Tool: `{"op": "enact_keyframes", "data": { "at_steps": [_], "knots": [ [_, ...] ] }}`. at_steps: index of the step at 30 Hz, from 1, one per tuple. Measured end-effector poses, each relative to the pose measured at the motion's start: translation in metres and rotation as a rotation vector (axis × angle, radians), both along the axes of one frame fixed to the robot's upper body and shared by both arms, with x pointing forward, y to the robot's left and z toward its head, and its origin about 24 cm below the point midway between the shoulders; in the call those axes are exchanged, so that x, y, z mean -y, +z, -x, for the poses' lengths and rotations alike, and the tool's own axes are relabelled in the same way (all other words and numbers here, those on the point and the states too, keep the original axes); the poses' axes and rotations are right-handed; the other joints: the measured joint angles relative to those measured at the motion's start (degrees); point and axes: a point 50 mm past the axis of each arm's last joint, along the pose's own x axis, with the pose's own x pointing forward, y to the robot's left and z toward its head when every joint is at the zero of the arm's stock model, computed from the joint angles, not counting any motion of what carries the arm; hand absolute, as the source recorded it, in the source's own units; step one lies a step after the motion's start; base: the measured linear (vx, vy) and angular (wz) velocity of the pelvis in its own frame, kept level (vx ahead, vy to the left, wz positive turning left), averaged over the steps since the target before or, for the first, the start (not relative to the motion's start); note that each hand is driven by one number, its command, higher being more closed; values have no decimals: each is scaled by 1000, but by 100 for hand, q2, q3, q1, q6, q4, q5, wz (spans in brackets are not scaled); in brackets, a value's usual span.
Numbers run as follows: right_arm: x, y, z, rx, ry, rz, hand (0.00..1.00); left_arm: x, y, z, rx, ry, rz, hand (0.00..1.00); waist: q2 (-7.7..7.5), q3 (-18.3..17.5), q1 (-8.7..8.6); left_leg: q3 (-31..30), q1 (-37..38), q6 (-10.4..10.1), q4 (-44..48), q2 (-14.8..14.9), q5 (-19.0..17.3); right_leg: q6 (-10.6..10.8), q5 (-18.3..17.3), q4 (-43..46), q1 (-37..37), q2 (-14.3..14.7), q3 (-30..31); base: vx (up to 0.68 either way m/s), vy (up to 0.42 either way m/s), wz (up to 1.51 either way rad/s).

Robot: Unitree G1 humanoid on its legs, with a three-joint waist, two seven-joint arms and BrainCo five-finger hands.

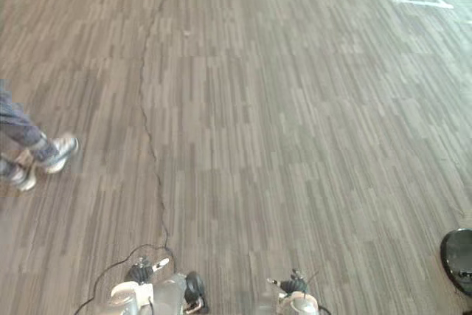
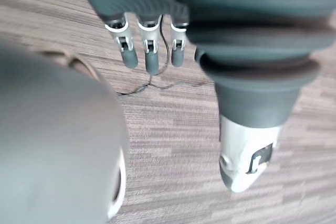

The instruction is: Pick up cushions and gather them together orderly.

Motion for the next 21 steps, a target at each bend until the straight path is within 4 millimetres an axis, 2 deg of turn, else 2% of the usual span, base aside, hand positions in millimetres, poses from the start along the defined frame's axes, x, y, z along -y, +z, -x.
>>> {"op": "enact_keyframes", "data": {
  "at_steps": [1,3,5,6,7,8,9,10,11,12,13,14,15,16,17,19,21],
  "knots": [
    [0,1,-4,10,8,2,0,1,0,0,-1,-9,-3,0,45,45,12,22,575,-24,-445,2,14,-373,-307,96,-200,161,-390,495,17,-20],
    [2,5,-12,39,35,17,0,2,-1,2,-6,-15,-2,0,122,85,-2,143,1115,-39,-797,75,23,-713,-612,-402,-627,410,-891,474,-13,-17],
    [5,12,-24,86,46,30,0,5,0,-2,5,-18,5,0,210,139,-78,161,1407,-44,-985,177,26,-802,-507,-1414,-1174,673,-1180,481,-72,5],
    [7,15,-29,101,52,38,0,7,0,-2,6,-18,11,0,250,171,-101,155,1613,-111,-1133,223,63,-835,-49,-2427,-1386,910,-1266,556,-115,21],
    [9,14,-26,88,55,41,0,9,-1,-2,6,-16,15,0,167,145,-97,130,1847,-322,-1297,138,152,-920,668,-3532,-1405,1055,-1250,587,-121,25],
    [10,12,-22,76,52,41,0,8,-1,1,-1,-12,15,0,128,140,-112,35,2028,-536,-1349,93,165,-1307,1570,-3992,-1348,1142,-1164,633,-130,9],
    [19,16,-27,89,48,66,0,20,-4,2,-12,-11,44,0,414,151,-112,-120,2223,-707,-1373,351,206,-1504,1663,-3623,-1338,1321,-1154,611,-139,-1],
    [24,18,-31,99,49,79,0,25,-4,-1,-4,-16,62,0,481,162,-137,-362,2187,-879,-1285,402,446,-1521,1210,-3188,-1465,1303,-1097,702,-214,-7],
    [25,17,-28,93,40,76,0,29,-4,-2,1,-20,71,0,492,168,-158,-545,2173,-920,-1121,420,636,-1514,870,-2836,-1517,1232,-1092,554,-213,8],
    [29,16,-25,83,13,71,0,33,-4,-3,2,-21,80,0,531,155,-227,-757,2007,-995,-575,530,854,-1512,528,-2565,-1466,1210,-1130,524,-251,14],
    [30,16,-24,80,8,73,0,34,-4,-3,2,-21,85,0,588,180,-269,-971,1711,-1078,249,727,1157,-1464,309,-2579,-1264,1256,-1189,602,-244,19],
    [32,14,-20,63,6,75,0,36,-4,-3,1,-21,91,0,675,232,-291,-1173,1102,-1206,1727,1087,1676,-1438,141,-2858,-818,1434,-1228,498,-192,9],
    [32,13,-17,56,1,77,0,36,-4,-4,9,-18,91,0,698,260,-273,-1157,791,-1231,2453,1280,1509,-1476,88,-3053,-570,1554,-1217,478,-124,4],
    [31,12,-15,48,-1,76,0,34,-3,-6,17,-8,90,0,704,277,-252,-1099,519,-1149,2984,1422,1259,-1506,46,-3225,-303,1629,-1219,358,-57,2],
    [29,9,-8,29,-9,69,0,30,-1,-9,31,9,84,0,661,296,-206,-960,68,-971,3464,1528,869,-1460,-11,-3593,269,1696,-1222,542,-91,9],
    [28,6,0,7,-18,66,0,27,2,-13,54,9,76,0,563,332,-129,-614,-405,-779,3265,1499,605,-1379,-25,-4025,897,1691,-1212,434,-54,0],
    [27,3,4,-8,-33,58,0,25,7,-20,93,8,70,0,555,329,7,-495,-1107,-699,1919,1173,523,-1125,-19,-4461,1444,1621,-1115,420,32,-19]
  ]
}}
